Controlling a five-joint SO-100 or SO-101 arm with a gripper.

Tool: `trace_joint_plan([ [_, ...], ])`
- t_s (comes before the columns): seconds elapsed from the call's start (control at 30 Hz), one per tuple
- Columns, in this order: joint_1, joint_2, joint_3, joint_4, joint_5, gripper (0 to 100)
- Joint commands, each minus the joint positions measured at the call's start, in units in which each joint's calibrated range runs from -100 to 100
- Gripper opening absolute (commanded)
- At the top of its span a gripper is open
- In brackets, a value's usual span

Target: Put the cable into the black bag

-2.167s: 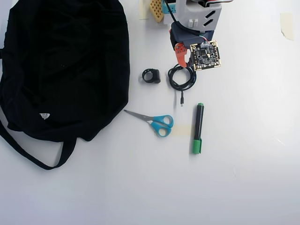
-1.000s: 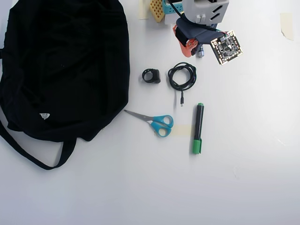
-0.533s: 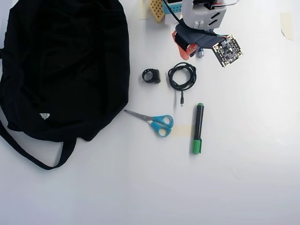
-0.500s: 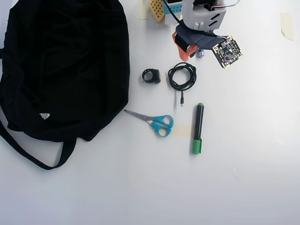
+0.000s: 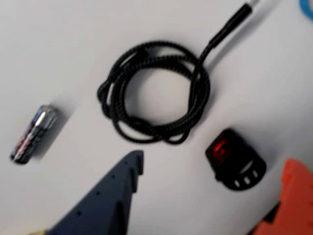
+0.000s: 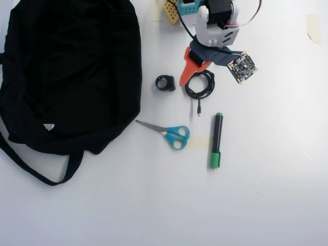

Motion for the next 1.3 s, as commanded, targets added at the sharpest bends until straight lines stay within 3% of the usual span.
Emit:
trace_joint_plan([
  [0.0,0.2,-0.8,2.2,-3.9,0.3,37],
  [0.5,0.3,7.4,4.9,-16.1,1.9,37],
  [1.27,0.9,9.3,7.4,-16.9,5.0,37],
])
